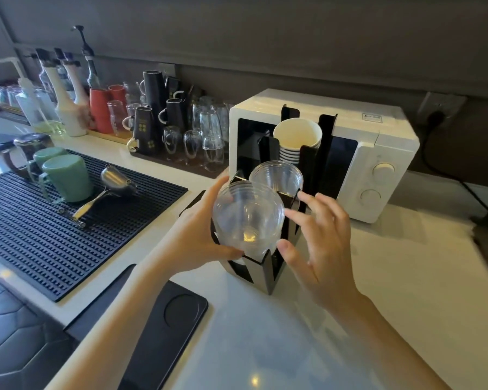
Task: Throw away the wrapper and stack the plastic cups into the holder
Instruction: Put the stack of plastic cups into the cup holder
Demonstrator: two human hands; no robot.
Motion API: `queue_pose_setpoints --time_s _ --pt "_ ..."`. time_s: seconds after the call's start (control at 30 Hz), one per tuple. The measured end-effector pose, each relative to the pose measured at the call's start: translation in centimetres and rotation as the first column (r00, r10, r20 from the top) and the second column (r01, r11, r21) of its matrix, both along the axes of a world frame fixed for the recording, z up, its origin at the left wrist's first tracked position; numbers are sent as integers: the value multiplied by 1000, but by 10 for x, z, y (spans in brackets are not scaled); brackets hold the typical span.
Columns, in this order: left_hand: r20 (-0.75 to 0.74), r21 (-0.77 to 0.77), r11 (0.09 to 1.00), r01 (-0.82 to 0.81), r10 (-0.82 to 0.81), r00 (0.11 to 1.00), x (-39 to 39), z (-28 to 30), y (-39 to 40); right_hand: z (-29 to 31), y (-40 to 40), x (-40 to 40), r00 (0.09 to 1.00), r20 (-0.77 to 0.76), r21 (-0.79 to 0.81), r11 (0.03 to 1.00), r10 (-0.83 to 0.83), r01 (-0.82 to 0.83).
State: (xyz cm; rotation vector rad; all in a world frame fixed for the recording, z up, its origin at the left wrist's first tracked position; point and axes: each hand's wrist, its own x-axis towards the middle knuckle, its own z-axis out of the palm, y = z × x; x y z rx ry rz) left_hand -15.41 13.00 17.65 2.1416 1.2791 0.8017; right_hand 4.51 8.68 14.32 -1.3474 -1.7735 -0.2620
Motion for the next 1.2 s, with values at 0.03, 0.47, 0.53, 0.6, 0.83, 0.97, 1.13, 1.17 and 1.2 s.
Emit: queue_pose_setpoints --time_s 0.03,0.47,0.53,0.6,0.83,0.97,1.13,1.17,1.2 --pt "-26 7 1000 12 -12 1000 -1 -2 0 -3 1 0 999 38 12 1000 -15 15" --pt "174 -335 916 222 -172 970 -24 -2 18 -24 -11 8 834 -543 -84 982 95 -166" --pt "359 -421 878 225 -66 931 -29 -10 26 -31 -11 6 638 -770 -169 955 26 -243" --pt "452 -517 839 170 99 886 -28 -21 34 -39 -9 4 550 -832 -292 902 -75 -319" --pt "486 -687 722 85 370 792 -14 -44 44 -28 -6 -16 487 -868 -418 674 -98 -609" --pt "535 -706 698 120 415 736 -17 -53 50 -26 -10 -16 526 -848 -418 688 -60 -594" --pt "491 -723 682 112 393 777 -9 -63 50 -35 -11 -15 491 -865 -417 695 -106 -585" --pt "480 -722 685 100 390 786 -8 -65 50 -37 -11 -15 488 -867 -415 693 -104 -590" --pt "475 -720 688 95 389 789 -9 -69 53 -38 -11 -15 486 -868 -412 691 -101 -593"
